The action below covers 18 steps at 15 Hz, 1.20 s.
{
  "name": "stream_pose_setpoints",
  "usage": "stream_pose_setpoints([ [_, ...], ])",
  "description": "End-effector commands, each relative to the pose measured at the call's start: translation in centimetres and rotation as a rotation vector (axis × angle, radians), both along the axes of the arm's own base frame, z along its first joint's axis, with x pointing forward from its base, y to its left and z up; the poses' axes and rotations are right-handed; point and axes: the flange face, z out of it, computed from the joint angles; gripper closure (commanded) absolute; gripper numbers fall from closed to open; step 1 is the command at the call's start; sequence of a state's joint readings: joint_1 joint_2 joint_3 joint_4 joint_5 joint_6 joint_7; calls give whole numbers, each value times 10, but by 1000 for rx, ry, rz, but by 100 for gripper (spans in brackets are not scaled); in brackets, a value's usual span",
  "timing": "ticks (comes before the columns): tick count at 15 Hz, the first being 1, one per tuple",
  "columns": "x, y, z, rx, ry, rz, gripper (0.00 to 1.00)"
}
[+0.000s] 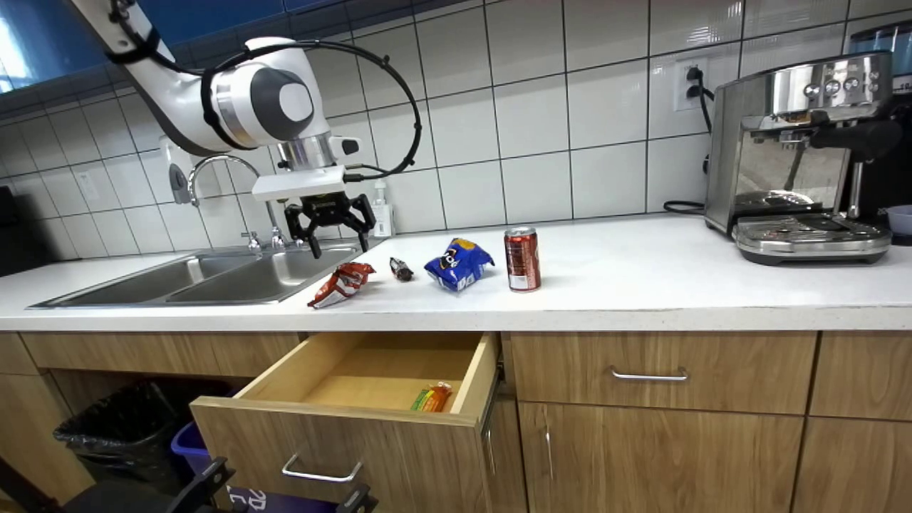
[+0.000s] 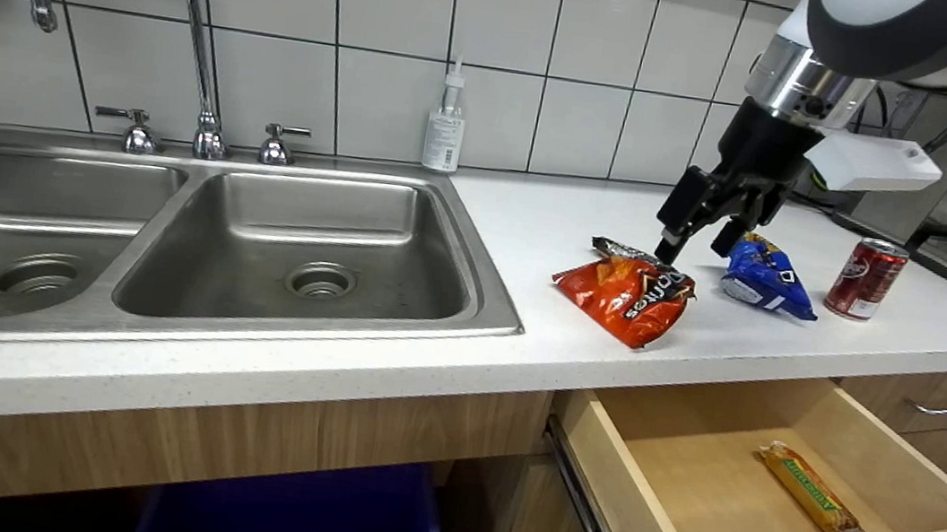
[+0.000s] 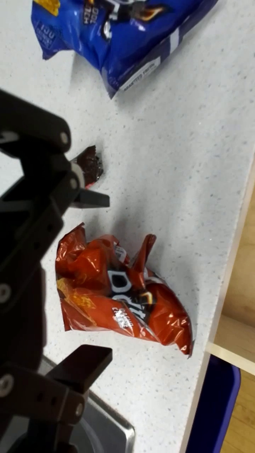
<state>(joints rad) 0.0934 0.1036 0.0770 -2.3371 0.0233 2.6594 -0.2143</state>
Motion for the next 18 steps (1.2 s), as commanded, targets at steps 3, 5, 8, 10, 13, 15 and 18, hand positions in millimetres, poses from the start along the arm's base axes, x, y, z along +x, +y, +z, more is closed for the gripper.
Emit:
stream_pose_setpoints([
  [3,34,33,2,17,-44,42,0],
  [5,44,40,0,21,-50,52,0],
  [8,62,48,-2,24,-56,50,0],
  [10,74,50,-6,21,-54,50,0],
  [13,89,54,-16,25,-32,56,0],
  [15,94,57,-20,30,-10,57,0],
  [18,109,61,-39,26,16,66,0],
])
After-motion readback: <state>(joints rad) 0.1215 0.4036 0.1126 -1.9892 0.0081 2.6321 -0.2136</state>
